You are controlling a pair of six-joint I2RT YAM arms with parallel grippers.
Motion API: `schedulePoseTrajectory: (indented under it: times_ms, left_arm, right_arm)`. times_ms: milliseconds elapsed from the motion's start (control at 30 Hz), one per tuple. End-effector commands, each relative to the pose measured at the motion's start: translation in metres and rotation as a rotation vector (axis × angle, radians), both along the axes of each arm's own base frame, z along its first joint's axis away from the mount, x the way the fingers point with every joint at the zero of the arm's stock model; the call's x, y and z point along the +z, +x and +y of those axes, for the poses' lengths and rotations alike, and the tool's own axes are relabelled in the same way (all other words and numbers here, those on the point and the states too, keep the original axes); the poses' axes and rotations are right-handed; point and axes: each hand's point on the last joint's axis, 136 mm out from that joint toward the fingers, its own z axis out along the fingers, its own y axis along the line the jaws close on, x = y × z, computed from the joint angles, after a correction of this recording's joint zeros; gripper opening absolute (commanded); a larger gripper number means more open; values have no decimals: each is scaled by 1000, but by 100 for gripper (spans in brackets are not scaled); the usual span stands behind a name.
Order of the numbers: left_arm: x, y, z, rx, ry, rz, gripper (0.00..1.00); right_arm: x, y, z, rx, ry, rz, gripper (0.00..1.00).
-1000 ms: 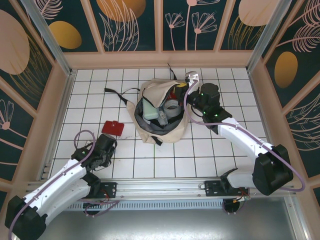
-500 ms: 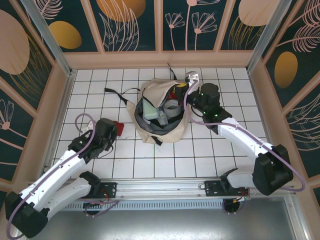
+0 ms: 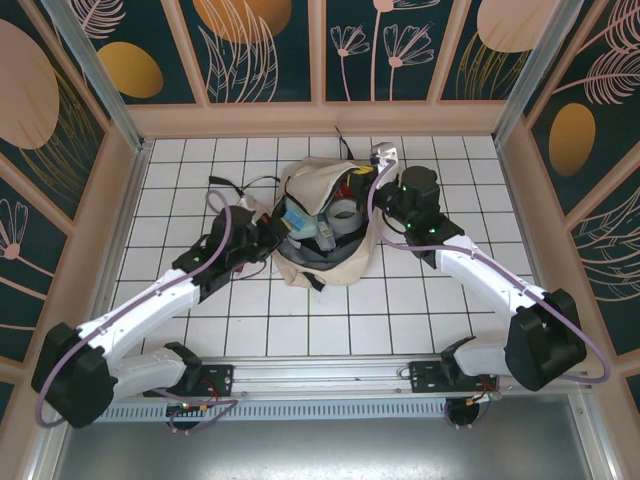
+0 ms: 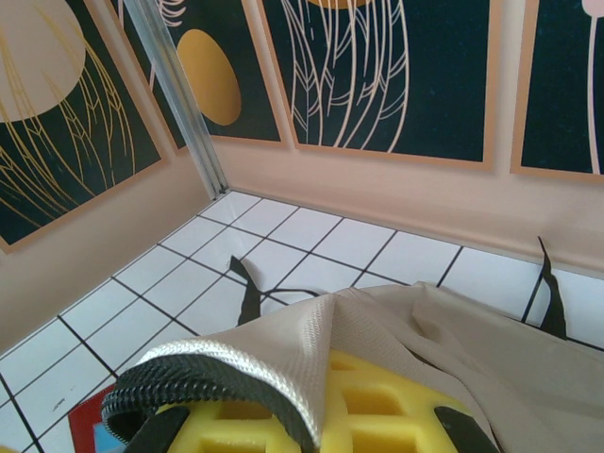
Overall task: Pack the student bag
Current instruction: Place the loose stationery in the student bag.
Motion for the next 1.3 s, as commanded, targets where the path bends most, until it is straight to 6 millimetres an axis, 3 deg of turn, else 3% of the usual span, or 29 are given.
schedulePoseTrajectory:
  times_ms: [0,133,467,567,600,633,767,900,1067,1167,1267]
  left_arm:
    - [37,5,-41,-137,-57,-133,0]
    - [20,13,-63,-170,-35,-107,0]
    - [-29,20,-86,-203,50,-15,0]
    - [-45,19,-82,-209,129,19,14]
    - [-37,23,-82,-203,146,3,17]
    - [-37,24,-79,-194,172,1,28]
    - [-31,29,-55,-126,289,-23,68]
    - [-25,30,-28,-62,420,-39,74]
    - [-21,33,27,106,609,-14,98]
    - [-19,34,63,212,672,13,98]
    - [-31,34,107,321,693,90,98]
  right_arm:
    - [46,-12,7,44,88,-135,4]
    - [47,-12,8,46,88,-137,4]
    - [46,-12,8,41,84,-137,4]
    - [45,-11,8,39,82,-138,4]
    - [44,-11,8,38,80,-136,4]
    - [44,-10,8,37,79,-137,4]
    - [42,-9,7,34,76,-133,4]
    - [42,-9,8,35,76,-134,4]
    - [43,-9,8,37,78,-133,4]
    - [42,-9,8,38,77,-132,4]
    - [42,-9,9,41,79,-130,4]
